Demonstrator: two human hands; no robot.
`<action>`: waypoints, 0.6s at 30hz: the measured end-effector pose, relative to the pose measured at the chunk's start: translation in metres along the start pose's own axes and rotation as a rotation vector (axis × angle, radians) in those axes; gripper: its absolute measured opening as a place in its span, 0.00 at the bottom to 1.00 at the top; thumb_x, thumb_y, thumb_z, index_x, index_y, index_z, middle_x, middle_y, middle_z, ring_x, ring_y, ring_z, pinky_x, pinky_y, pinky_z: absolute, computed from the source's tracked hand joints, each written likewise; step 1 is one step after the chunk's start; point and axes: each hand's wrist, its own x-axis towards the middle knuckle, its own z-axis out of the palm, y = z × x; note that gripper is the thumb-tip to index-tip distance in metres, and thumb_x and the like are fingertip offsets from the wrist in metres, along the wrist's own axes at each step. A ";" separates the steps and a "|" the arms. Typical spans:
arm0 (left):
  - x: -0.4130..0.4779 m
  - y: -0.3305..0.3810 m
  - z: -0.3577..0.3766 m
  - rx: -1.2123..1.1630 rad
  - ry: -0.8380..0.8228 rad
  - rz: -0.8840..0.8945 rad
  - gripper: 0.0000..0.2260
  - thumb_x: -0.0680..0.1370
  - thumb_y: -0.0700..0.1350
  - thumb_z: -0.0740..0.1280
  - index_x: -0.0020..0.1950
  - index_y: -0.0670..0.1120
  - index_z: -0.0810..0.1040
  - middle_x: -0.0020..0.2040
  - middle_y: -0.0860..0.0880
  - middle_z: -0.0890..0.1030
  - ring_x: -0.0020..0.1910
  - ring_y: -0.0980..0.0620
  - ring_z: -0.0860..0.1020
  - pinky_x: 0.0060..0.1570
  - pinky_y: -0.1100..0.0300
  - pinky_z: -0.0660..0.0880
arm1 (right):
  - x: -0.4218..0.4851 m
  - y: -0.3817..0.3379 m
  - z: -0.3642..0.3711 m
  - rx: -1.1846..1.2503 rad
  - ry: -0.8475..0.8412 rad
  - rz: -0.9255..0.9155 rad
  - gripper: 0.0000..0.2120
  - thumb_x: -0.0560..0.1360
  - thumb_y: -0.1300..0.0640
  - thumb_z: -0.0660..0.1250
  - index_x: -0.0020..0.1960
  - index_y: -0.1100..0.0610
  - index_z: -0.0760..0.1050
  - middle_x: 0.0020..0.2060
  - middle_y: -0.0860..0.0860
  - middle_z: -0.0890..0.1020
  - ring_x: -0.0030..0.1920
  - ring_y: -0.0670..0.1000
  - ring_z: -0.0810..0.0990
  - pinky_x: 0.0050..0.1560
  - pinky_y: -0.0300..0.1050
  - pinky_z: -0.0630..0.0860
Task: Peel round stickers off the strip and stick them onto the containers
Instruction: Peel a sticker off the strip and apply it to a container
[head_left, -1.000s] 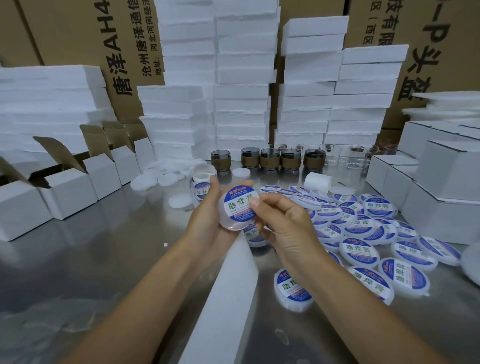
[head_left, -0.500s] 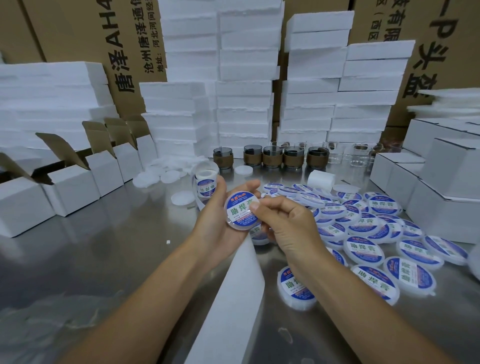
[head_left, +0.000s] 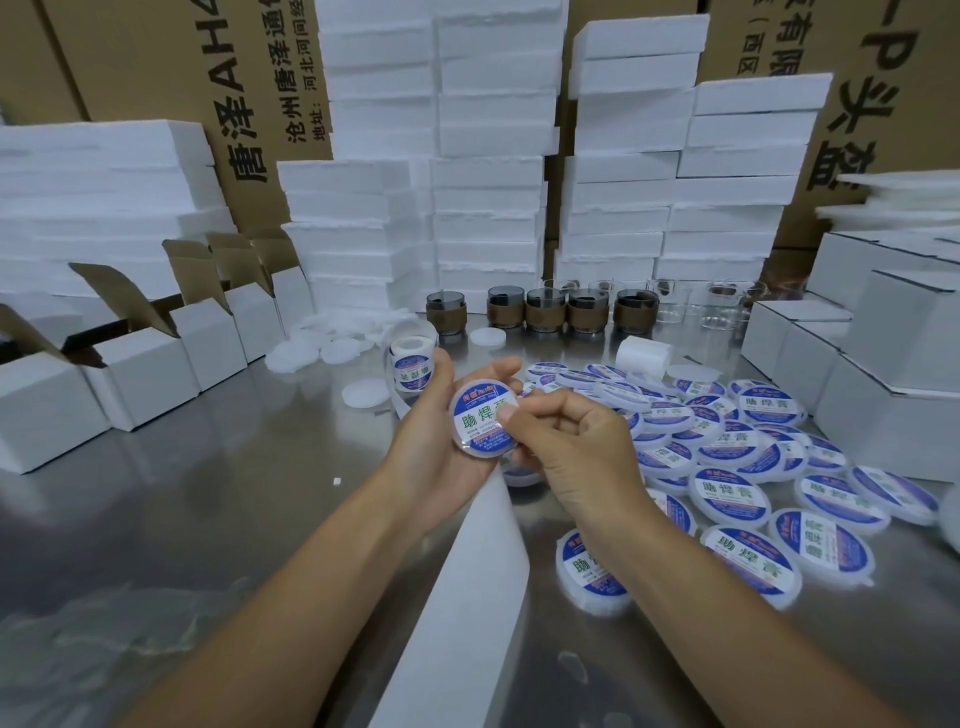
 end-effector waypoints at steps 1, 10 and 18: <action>0.000 0.000 0.000 0.001 0.002 -0.003 0.30 0.80 0.59 0.50 0.39 0.42 0.85 0.37 0.45 0.81 0.36 0.51 0.81 0.38 0.61 0.79 | 0.000 0.000 0.000 -0.011 0.004 -0.012 0.05 0.69 0.61 0.73 0.37 0.56 0.78 0.30 0.50 0.84 0.25 0.43 0.78 0.27 0.32 0.74; 0.001 -0.002 -0.001 0.083 -0.045 0.000 0.27 0.77 0.59 0.54 0.43 0.41 0.84 0.40 0.44 0.84 0.40 0.47 0.84 0.37 0.59 0.81 | 0.000 0.007 0.001 -0.245 0.082 -0.157 0.06 0.69 0.58 0.74 0.37 0.52 0.77 0.31 0.52 0.83 0.34 0.47 0.83 0.37 0.42 0.80; -0.001 -0.006 -0.003 0.208 -0.180 0.059 0.14 0.71 0.39 0.64 0.55 0.42 0.78 0.47 0.42 0.84 0.45 0.48 0.83 0.44 0.59 0.80 | -0.003 0.012 0.004 -0.517 0.088 -0.378 0.08 0.75 0.52 0.65 0.41 0.53 0.69 0.26 0.46 0.73 0.29 0.44 0.72 0.33 0.44 0.70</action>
